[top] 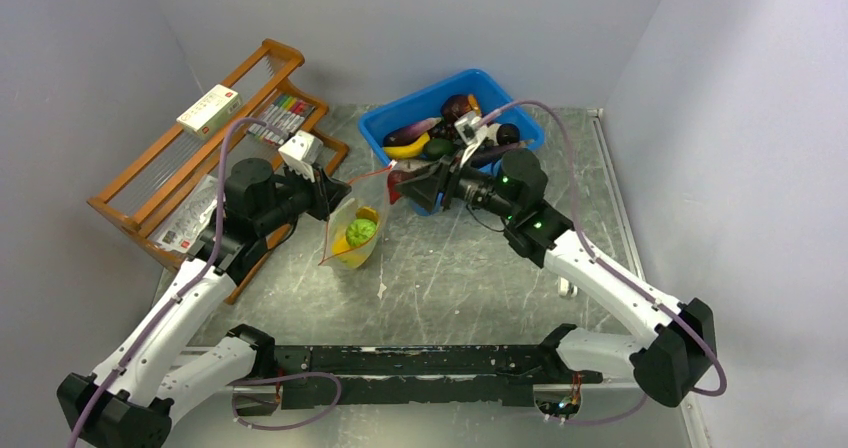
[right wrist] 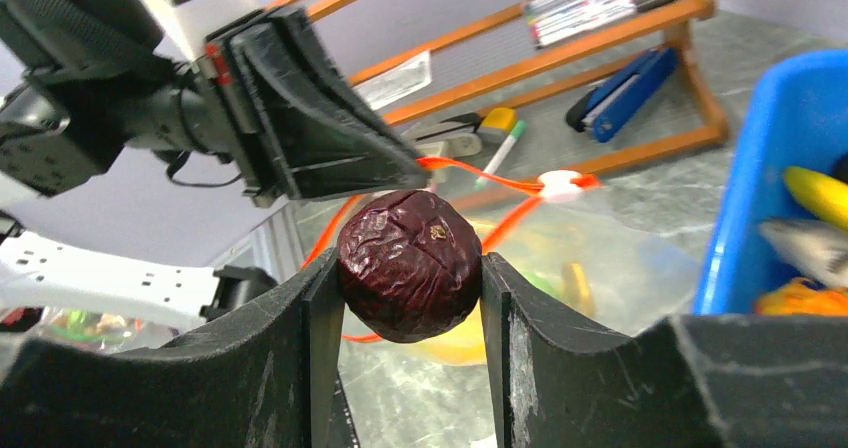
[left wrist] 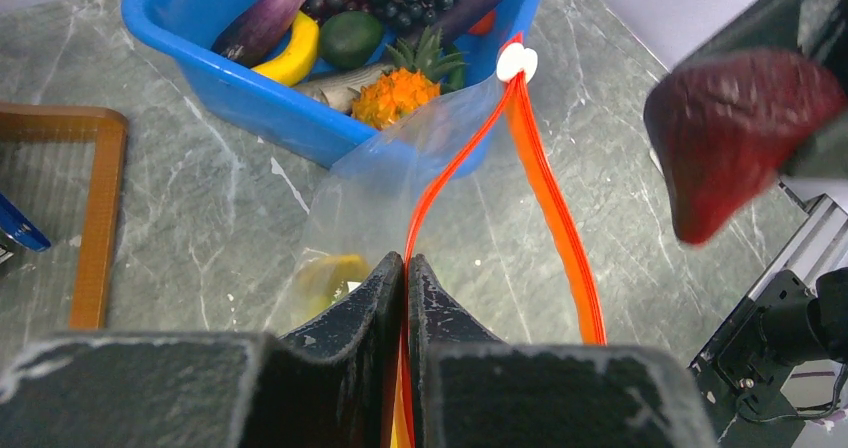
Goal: Place the food in the zip-top bag and seal the zipper
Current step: Place the fake fruit in the zipper food storage bag, then pick up the fake fruit from the bin.
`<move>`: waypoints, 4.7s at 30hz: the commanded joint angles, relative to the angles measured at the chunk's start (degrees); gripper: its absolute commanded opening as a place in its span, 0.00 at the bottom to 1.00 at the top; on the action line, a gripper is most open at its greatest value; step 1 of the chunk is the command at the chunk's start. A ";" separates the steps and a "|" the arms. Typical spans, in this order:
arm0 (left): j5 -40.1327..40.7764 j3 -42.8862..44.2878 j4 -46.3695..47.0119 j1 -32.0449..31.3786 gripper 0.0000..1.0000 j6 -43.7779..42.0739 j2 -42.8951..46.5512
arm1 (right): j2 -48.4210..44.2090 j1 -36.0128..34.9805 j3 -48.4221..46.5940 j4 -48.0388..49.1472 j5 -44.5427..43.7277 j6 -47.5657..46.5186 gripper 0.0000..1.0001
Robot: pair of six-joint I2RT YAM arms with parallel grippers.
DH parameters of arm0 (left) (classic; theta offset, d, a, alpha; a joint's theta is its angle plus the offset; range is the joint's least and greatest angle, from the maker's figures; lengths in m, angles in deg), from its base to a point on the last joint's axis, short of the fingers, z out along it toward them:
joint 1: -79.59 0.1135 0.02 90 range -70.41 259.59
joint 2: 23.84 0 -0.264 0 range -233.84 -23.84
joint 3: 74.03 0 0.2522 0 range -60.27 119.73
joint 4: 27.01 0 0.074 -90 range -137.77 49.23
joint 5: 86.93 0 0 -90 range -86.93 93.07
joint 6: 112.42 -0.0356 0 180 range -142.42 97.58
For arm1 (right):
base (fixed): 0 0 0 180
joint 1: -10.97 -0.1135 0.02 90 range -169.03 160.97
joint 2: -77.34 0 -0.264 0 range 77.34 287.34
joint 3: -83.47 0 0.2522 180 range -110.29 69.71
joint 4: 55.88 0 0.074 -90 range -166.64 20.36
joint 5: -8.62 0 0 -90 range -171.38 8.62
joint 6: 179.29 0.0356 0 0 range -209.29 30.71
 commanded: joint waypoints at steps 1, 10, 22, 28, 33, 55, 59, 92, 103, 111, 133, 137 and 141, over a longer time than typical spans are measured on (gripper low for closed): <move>0.15 -0.23 2.04 0.48 0.07 0.03 -0.42 | 1.88 -5.29 -2.94 0.31 -3.95 -4.93 0.38; 0.19 -0.35 2.19 0.54 0.07 0.05 -0.24 | 6.55 -9.91 -5.40 1.43 -4.47 -3.33 0.38; 0.09 -0.32 2.02 0.49 0.07 -0.12 0.26 | 12.89 -12.01 -11.66 -11.07 -14.30 -4.13 0.45; -0.07 -0.40 2.18 0.46 0.07 -0.03 0.46 | 13.88 -12.07 -12.65 -13.31 -14.88 -4.07 0.53; -0.01 -0.41 2.18 0.46 0.07 -0.07 0.42 | 14.52 -12.15 -13.76 -14.72 -14.88 -4.36 0.61; 0.09 -0.40 2.17 0.49 0.07 -0.12 0.18 | 12.99 -12.03 -16.51 -15.28 -10.66 -5.57 0.65; 0.08 -0.24 2.10 0.52 0.07 -0.12 0.34 | 11.46 -11.79 -17.69 -14.12 -6.41 -5.52 0.66; -0.43 -0.41 2.19 0.54 0.07 -0.41 0.63 | 37.37 11.68 -36.75 -29.68 -46.70 -35.90 0.66; -0.83 -0.30 2.19 0.54 0.07 -0.33 0.44 | 51.17 15.33 -43.34 -28.41 -61.06 -42.90 0.65; -0.16 -0.17 1.81 0.54 0.07 -0.54 0.05 | 60.14 16.49 -50.57 -29.56 -64.68 -45.02 0.70; -0.44 -0.39 2.12 0.72 0.07 -0.56 -0.09 | 62.02 20.33 -51.12 -33.42 -58.64 -42.25 0.69; -0.53 -0.35 2.17 0.72 0.07 -0.56 0.08 | 63.05 20.82 -52.36 -34.60 -57.75 -41.81 0.70; -0.18 -0.49 2.13 0.72 0.07 -0.62 0.42 | 63.30 20.82 -52.52 -34.80 -57.49 -41.70 0.70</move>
